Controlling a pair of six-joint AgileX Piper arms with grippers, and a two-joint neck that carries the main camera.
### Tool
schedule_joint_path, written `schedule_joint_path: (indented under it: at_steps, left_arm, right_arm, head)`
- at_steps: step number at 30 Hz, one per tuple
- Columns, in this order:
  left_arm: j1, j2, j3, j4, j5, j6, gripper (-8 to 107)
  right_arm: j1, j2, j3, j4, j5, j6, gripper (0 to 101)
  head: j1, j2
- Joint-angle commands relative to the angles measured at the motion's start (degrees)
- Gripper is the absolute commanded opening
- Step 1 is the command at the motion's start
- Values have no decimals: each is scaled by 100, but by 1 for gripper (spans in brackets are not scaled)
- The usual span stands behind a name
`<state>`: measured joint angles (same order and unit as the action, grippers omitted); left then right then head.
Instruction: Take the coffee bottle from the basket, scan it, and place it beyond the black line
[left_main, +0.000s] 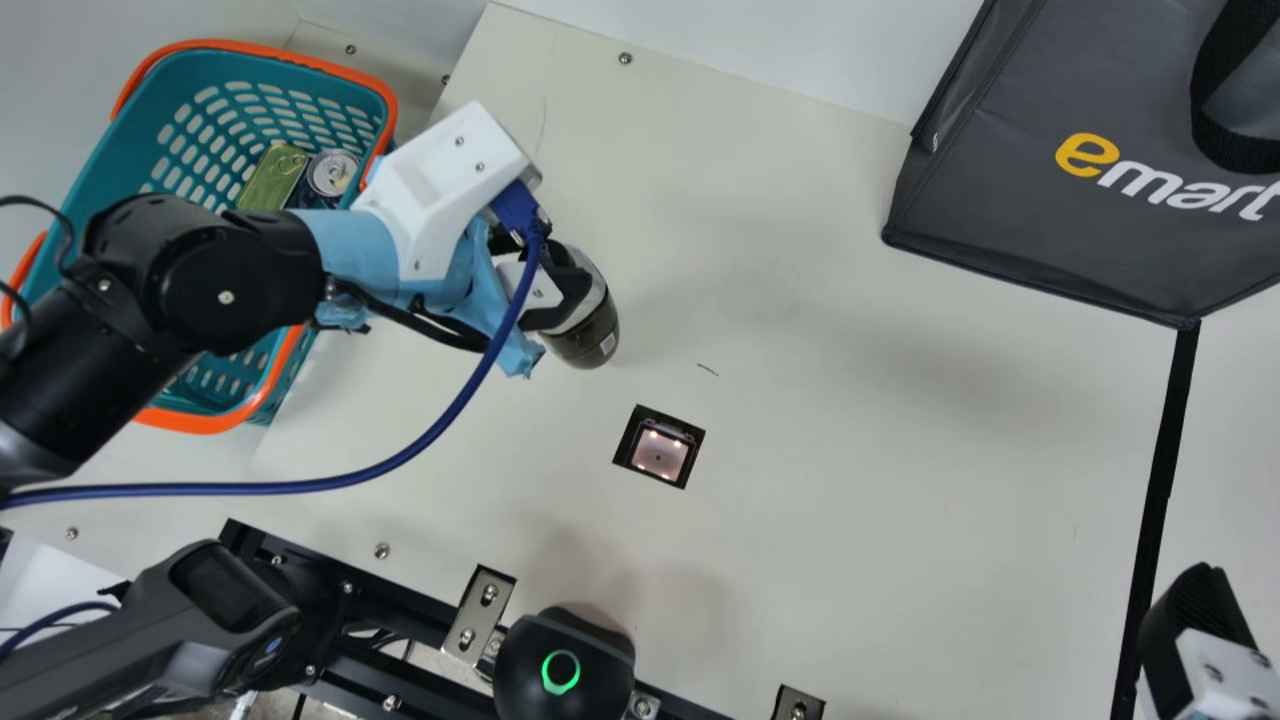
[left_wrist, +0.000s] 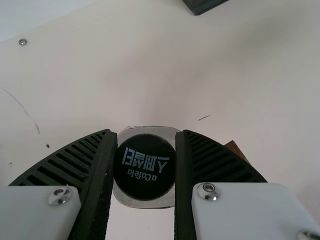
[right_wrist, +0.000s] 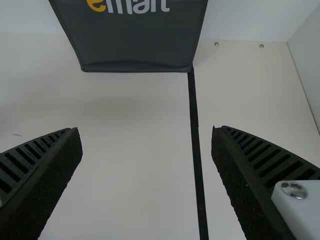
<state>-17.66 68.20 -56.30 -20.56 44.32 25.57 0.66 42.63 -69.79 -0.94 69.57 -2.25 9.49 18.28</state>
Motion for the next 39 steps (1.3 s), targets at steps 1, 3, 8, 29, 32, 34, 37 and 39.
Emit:
schedule_joint_path:
  at_steps: [1, 3, 8, 29, 32, 34, 37, 39]
  left_arm:
    - [-7, -9, 76, -24, -59, 14, 10]
    - [-7, -8, 149, -52, -121, 35, 10]
    - [18, 8, 291, -113, -249, 103, 10]
    - [83, 53, 506, -159, -496, 318, 14]
    - [69, 50, 515, -135, -504, 319, 24]
    - [60, 49, 523, -119, -514, 315, 30]
    - [50, 46, 532, -97, -529, 306, 40]
    - [43, 45, 533, -78, -537, 291, 47]
  right_arm:
    - [0, 0, 0, 0, 0, 0, 91]
    - [0, 0, 0, 0, 0, 0, 91]
    - [0, 0, 0, 0, 0, 0, 91]
    - [0, 0, 0, 0, 0, 0, 91]
    - [0, 0, 0, 0, 0, 0, 91]
    - [0, 0, 0, 0, 0, 0, 91]
    - [0, 0, 0, 0, 0, 0, 91]
    - [0, 0, 0, 0, 0, 0, 91]
  head:
    - [-157, 14]
    - [-157, 14]
    - [-157, 14]
    - [-157, 14]
    - [-157, 14]
    - [-157, 14]
    - [-157, 14]
    - [-157, 14]
